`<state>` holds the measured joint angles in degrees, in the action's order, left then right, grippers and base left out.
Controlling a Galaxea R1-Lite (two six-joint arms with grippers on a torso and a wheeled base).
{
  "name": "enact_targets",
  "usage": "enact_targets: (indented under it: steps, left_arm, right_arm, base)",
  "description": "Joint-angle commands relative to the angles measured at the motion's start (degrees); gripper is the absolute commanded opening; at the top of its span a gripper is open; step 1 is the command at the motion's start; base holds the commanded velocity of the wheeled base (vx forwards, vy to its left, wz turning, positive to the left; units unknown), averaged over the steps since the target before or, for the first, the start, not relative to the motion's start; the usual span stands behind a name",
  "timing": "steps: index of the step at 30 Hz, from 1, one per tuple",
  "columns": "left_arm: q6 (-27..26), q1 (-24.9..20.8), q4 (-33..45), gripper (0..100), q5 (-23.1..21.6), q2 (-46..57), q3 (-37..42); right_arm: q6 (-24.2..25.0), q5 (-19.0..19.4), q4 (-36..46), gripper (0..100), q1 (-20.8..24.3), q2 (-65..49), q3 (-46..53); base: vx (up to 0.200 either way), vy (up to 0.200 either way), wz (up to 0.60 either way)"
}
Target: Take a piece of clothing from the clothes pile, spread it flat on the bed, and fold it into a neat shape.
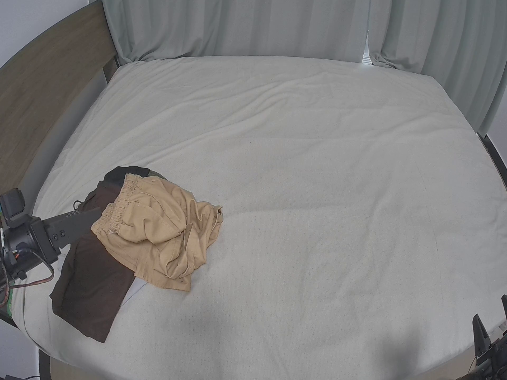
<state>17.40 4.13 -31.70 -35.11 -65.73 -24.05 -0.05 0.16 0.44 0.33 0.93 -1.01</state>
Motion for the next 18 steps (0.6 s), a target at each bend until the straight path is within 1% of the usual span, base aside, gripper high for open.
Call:
enact_targets:
  steps: [1,8,15,18]
  left_arm:
    - [-0.6,0.7,0.0,100,-0.3,-4.7,-1.3]
    - [-1.6,1.8,-0.1,100,-0.5,-9.5,-4.5]
    - [-1.7,4.8,-2.1,100,-4.2,-14.3,-7.0]
    - [-1.7,5.6,-3.5,100,-4.8,-16.5,-7.7]
  right_arm:
    - [0.0,0.0,0.0,100,0.0,-0.9,0.9]
    - [0.0,0.0,0.0,100,0.0,-0.9,0.9]
    - [0.0,0.0,0.0,100,0.0,-0.9,0.9]
    - [0.0,0.0,0.0,100,0.0,-0.9,0.9]
  base:
    - [0.0,0.0,0.0]
    - [0.0,0.0,0.0]
    - [0.0,0.0,0.0]
    - [0.0,0.0,0.0]
